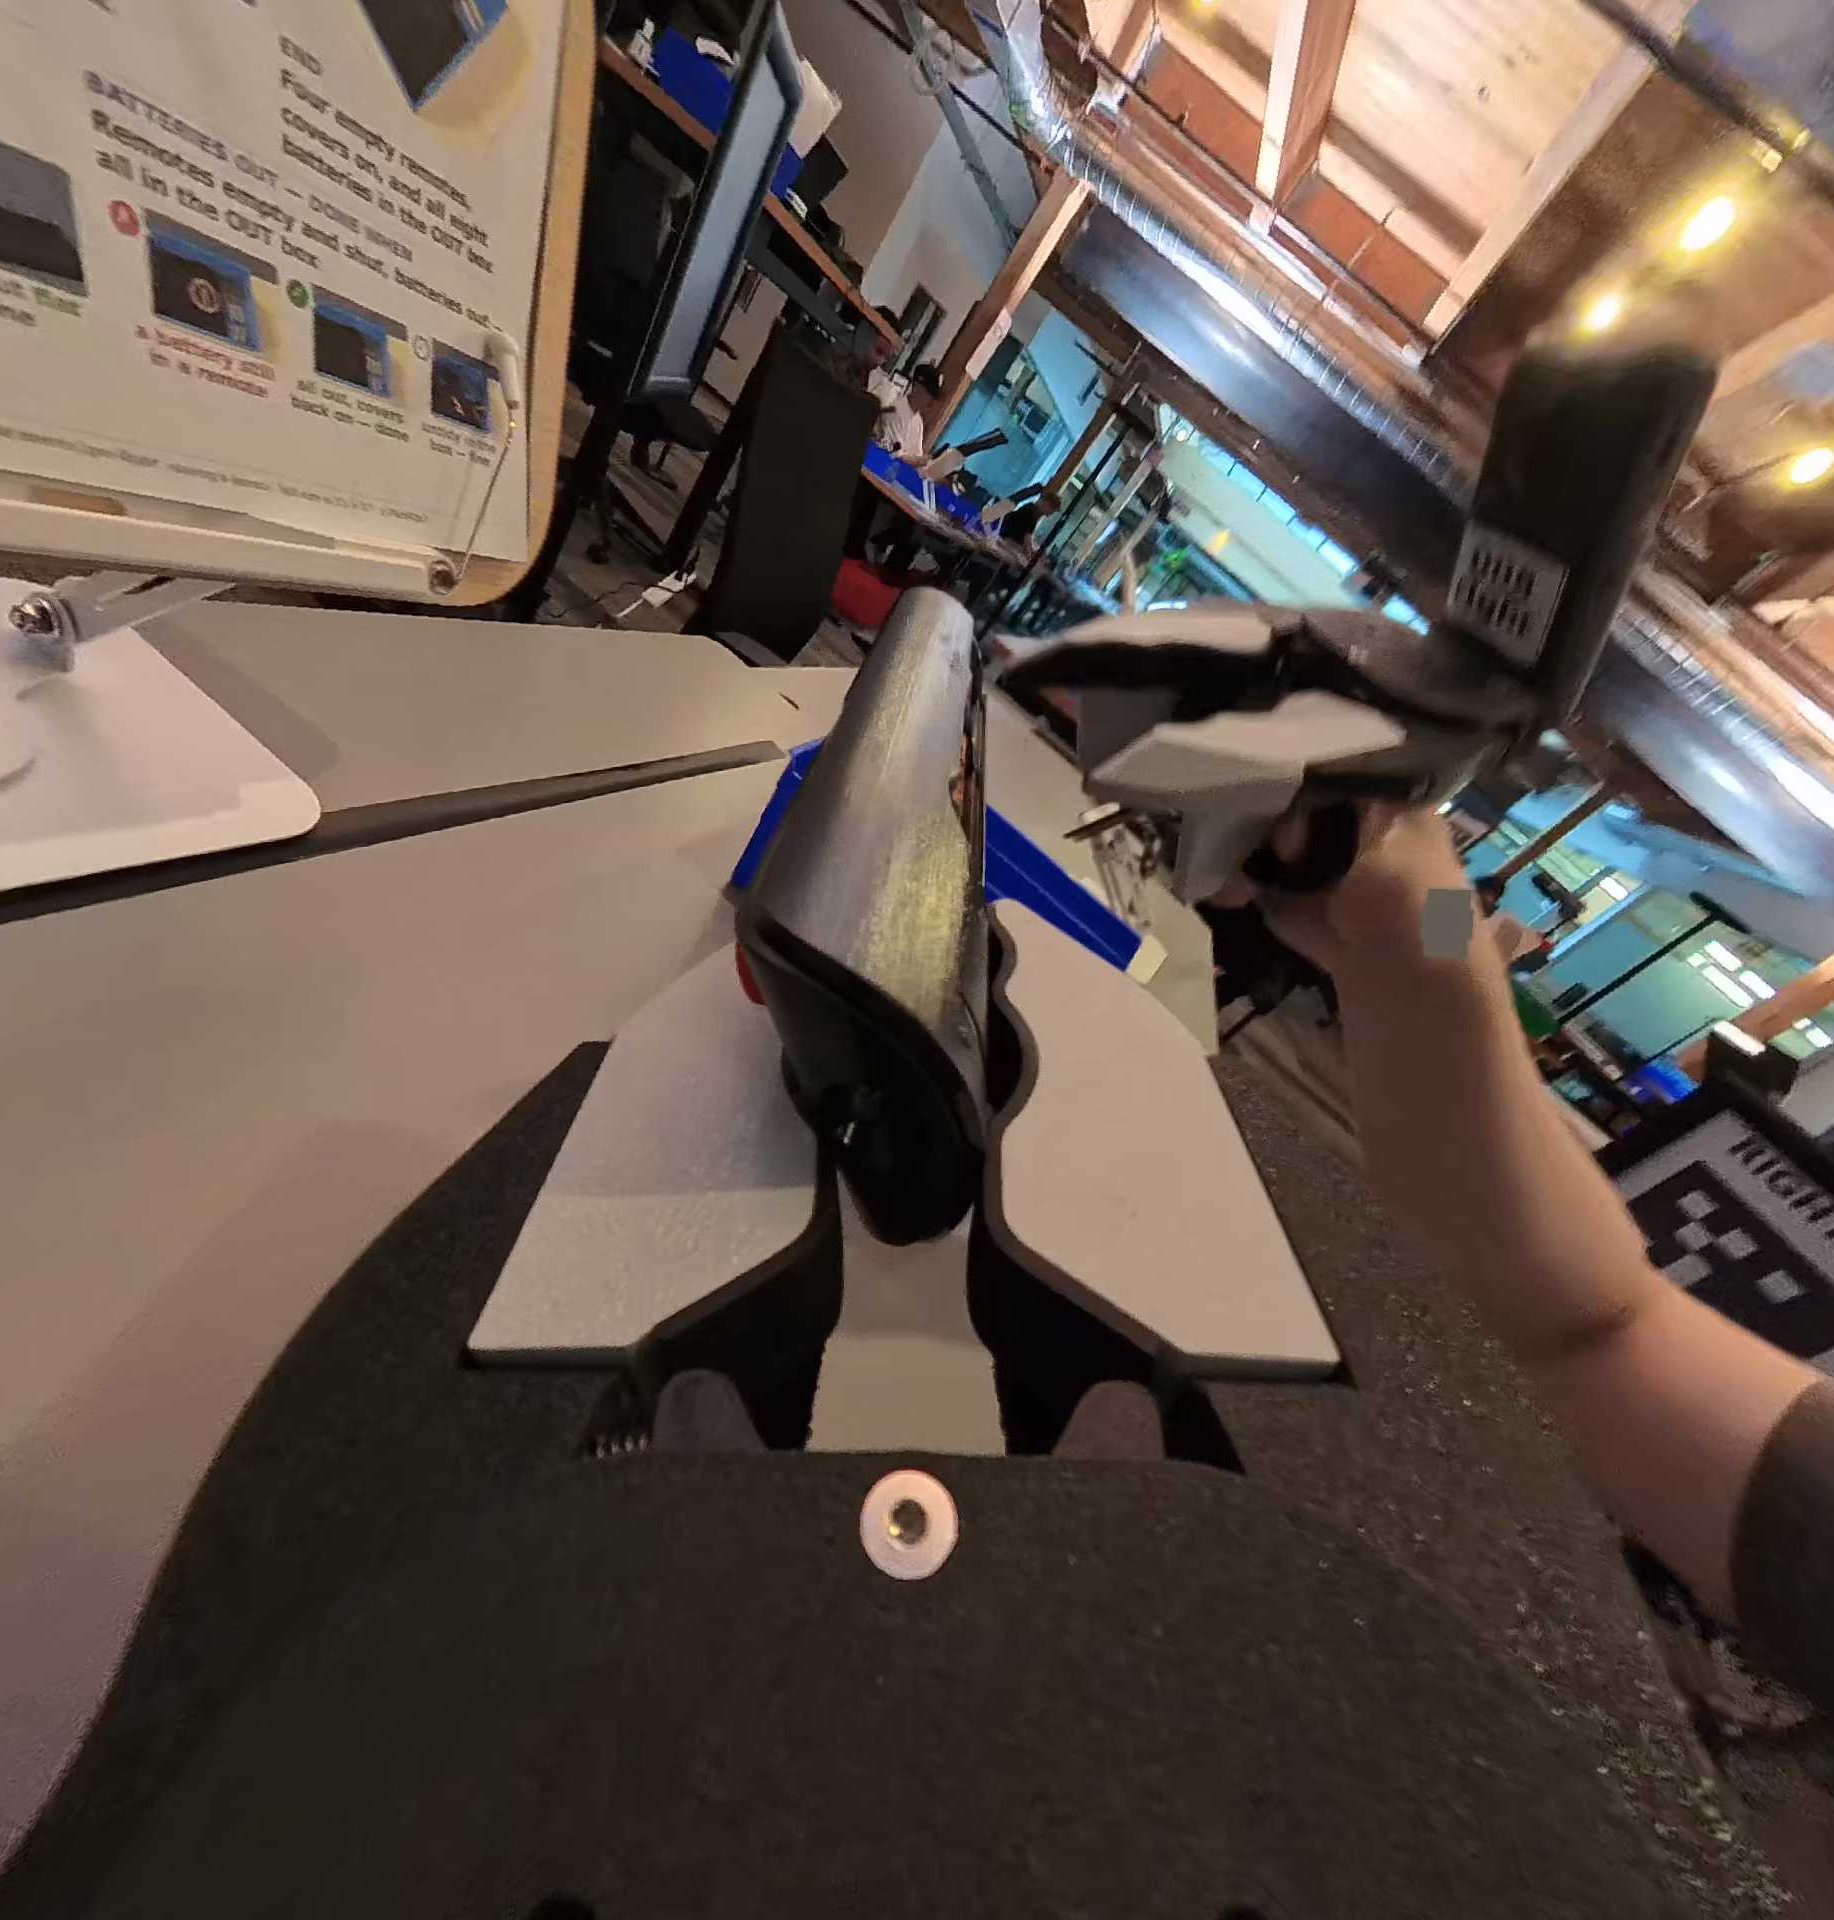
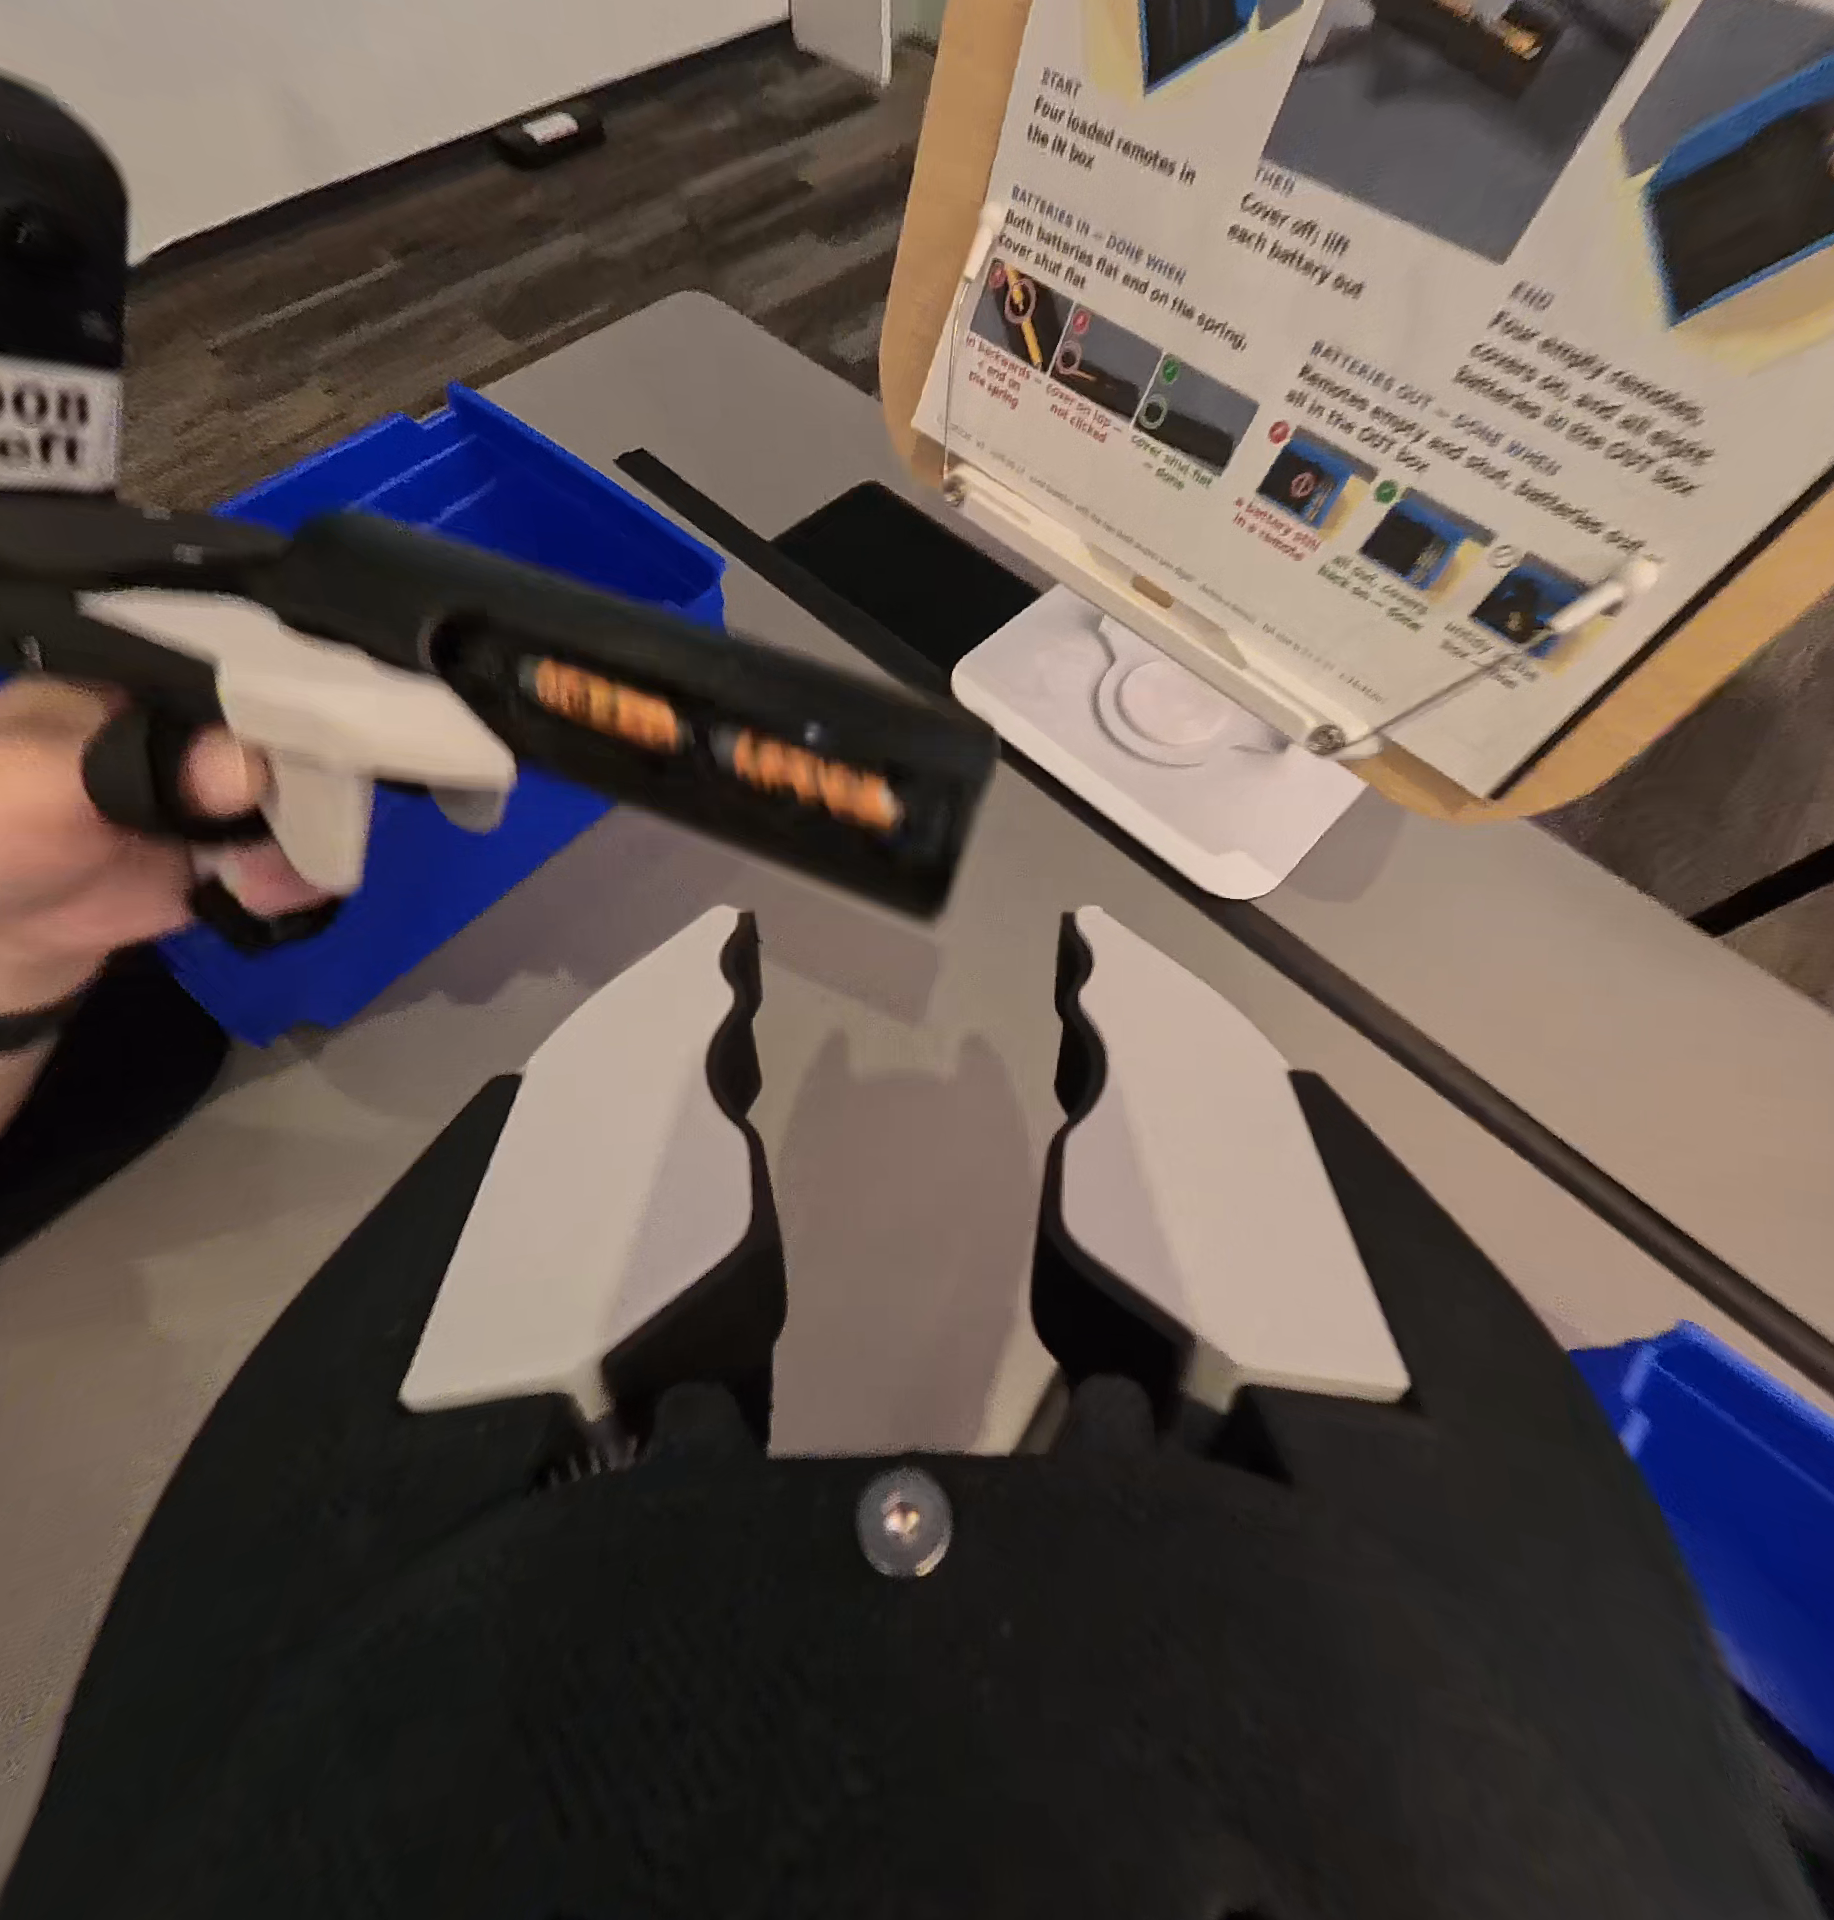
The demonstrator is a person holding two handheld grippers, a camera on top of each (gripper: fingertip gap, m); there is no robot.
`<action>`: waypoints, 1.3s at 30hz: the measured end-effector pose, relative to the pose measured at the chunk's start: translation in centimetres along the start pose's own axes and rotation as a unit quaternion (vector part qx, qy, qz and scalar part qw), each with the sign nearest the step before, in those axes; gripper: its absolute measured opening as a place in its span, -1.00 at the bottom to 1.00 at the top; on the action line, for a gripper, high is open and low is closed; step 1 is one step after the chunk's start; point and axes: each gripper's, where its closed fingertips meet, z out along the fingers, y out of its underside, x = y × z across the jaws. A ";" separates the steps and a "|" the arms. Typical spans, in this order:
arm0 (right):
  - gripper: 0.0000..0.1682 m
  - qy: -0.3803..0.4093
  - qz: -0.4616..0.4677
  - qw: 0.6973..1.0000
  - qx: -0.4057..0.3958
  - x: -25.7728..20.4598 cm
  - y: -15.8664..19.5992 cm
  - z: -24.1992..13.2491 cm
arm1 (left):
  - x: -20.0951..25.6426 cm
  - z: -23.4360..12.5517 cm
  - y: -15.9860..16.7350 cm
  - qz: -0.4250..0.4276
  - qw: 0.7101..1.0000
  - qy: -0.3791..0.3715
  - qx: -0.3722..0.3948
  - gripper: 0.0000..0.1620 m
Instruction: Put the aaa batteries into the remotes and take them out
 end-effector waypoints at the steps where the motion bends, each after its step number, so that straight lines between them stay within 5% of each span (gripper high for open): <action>1: -0.33 0.015 -0.009 1.000 0.000 0.4 1.5 -0.5 | -0.2 -0.4 -0.4 -0.016 1.000 0.009 0.006 -0.70; 9: -0.38 0.225 0.084 0.966 -0.097 4.7 21.5 0.0 | -1.0 -3.3 -2.8 -0.050 0.998 0.026 0.038 -0.70; 17: -0.48 0.214 0.172 0.954 -0.117 3.9 26.8 1.1 | -0.5 -3.0 -2.6 -0.055 0.997 0.039 0.033 -0.69; 21: -0.74 0.196 0.170 0.959 -0.114 3.7 27.0 1.7 | -0.1 -2.6 -2.2 -0.055 0.997 0.046 0.022 -0.69; 29: -0.75 0.182 0.086 0.973 -0.116 3.3 25.7 -0.4 | 1.1 -1.4 -0.2 -0.042 0.996 0.073 -0.036 -0.69; 35: -0.75 0.190 -0.003 0.981 -0.049 4.3 19.4 -8.0 | 2.1 1.4 3.9 -0.088 0.984 0.108 -0.112 -0.69; 39: -0.75 0.069 -0.111 0.990 0.061 2.0 12.9 -13.0 | 3.3 3.1 6.8 -0.116 0.971 0.139 -0.157 -0.69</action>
